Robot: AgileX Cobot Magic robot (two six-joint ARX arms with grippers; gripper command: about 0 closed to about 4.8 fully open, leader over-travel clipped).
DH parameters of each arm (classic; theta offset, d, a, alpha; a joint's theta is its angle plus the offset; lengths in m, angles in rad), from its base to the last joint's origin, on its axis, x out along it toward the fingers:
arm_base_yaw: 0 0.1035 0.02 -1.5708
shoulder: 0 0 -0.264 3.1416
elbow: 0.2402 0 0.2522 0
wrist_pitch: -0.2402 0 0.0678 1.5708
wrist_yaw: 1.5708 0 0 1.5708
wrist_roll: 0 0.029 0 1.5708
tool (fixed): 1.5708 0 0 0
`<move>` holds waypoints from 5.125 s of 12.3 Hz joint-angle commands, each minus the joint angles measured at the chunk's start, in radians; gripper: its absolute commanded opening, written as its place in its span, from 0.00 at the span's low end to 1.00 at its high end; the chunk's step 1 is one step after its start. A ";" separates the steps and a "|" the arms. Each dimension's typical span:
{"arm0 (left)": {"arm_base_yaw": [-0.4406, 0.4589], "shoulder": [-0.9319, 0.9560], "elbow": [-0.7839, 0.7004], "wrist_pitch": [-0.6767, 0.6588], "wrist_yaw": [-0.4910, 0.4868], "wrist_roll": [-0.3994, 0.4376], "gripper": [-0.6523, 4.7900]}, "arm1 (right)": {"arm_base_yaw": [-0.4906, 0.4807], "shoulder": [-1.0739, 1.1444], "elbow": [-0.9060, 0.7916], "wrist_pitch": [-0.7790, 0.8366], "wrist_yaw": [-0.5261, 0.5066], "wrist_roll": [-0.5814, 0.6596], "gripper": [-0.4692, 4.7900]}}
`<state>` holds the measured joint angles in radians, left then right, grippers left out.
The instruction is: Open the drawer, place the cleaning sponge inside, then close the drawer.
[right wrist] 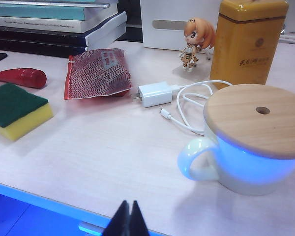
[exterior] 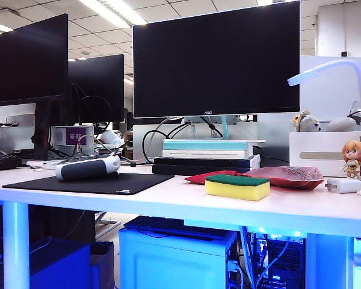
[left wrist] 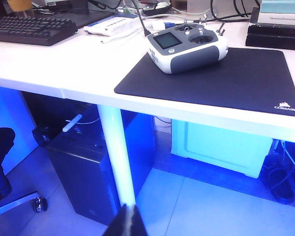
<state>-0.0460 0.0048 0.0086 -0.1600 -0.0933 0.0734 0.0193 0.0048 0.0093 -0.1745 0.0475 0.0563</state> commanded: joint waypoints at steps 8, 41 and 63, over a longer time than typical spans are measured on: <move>0.000 -0.002 0.030 0.056 -0.034 -0.085 0.11 | 0.000 0.002 0.074 0.068 0.012 -0.003 0.09; -0.546 1.165 1.295 -0.391 0.439 0.093 0.11 | -0.321 0.665 0.760 -0.217 -0.534 0.759 0.09; -0.714 1.180 1.295 -0.496 0.476 0.111 0.11 | -0.626 0.354 0.059 -0.024 -0.499 1.147 0.14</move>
<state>-0.7601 1.1870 1.2995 -0.6636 0.3752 0.1837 -0.6067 0.3599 0.0769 -0.2443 -0.4488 1.2125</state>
